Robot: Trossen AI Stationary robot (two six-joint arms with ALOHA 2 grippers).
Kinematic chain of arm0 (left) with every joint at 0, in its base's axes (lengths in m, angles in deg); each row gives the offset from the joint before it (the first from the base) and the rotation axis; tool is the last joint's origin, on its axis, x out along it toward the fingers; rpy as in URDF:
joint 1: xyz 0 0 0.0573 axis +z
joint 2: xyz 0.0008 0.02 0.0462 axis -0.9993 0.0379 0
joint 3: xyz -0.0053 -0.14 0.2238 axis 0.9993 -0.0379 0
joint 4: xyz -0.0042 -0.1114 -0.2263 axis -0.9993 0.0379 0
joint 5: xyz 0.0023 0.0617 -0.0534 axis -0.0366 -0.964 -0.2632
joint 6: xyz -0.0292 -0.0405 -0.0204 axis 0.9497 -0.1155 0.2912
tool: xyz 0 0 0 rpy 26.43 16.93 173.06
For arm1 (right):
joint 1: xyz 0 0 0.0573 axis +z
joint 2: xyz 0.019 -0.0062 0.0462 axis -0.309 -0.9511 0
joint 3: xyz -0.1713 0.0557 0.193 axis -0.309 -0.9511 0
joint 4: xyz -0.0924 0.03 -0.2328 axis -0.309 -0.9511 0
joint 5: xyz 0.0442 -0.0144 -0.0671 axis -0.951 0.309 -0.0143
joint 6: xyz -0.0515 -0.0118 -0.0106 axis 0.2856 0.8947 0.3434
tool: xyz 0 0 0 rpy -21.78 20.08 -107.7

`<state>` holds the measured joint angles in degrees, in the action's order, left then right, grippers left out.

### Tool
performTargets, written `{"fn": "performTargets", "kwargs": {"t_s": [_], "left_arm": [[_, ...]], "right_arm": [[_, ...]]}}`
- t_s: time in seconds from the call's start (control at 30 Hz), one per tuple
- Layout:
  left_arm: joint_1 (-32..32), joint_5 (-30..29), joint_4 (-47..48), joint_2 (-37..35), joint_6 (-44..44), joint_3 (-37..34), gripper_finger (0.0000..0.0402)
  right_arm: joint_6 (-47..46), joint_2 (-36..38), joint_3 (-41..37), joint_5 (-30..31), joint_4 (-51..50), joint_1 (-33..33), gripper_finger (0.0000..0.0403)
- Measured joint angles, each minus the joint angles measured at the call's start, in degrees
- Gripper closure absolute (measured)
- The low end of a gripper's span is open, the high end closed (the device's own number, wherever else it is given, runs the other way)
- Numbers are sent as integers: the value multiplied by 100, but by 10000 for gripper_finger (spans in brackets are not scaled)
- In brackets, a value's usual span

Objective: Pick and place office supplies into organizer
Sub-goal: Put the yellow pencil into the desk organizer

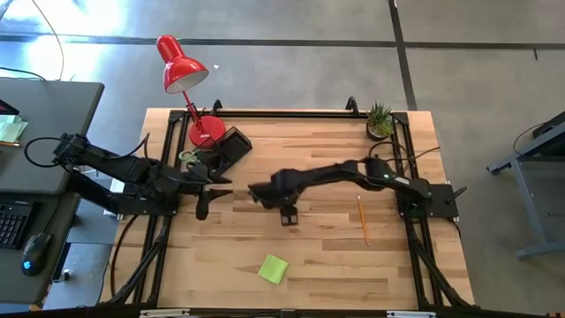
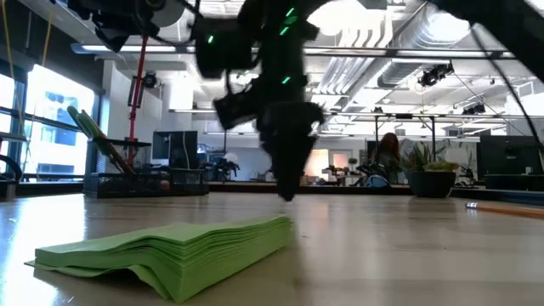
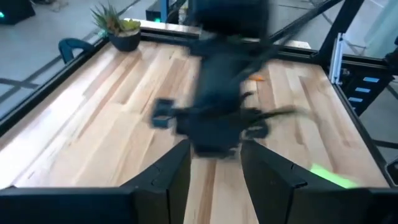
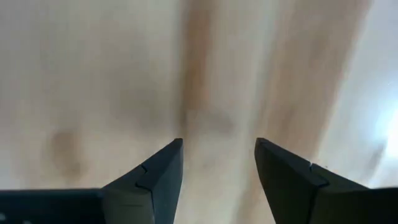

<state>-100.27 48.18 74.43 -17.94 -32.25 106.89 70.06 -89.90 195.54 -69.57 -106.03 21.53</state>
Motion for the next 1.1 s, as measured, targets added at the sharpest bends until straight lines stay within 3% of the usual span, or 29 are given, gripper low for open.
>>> {"fn": "performTargets", "kwargs": {"t_s": [0.23, 0.4, 0.6, 0.8, 1.1], "left_arm": [[5, 2, 8, 10, 8, 3, 273], [6, 0, -14, 15, 7, 3, 273], [6, -20, -296, 15, -1, 3, 273], [6, -20, -267, 15, -22, 3, 273], [6, -20, -221, 26, -54, 3, 273]], "right_arm": [[-1430, 1834, -2622, 813, 781, 389, 210], [-3200, 3508, -4771, 748, 1564, 686, 210], [-5495, 4999, -6639, 400, 1766, 702, 210], [-6235, 5682, -7736, 212, 2273, 702, 210], [-6369, 5776, -8113, 109, 2472, 701, 216]]}}
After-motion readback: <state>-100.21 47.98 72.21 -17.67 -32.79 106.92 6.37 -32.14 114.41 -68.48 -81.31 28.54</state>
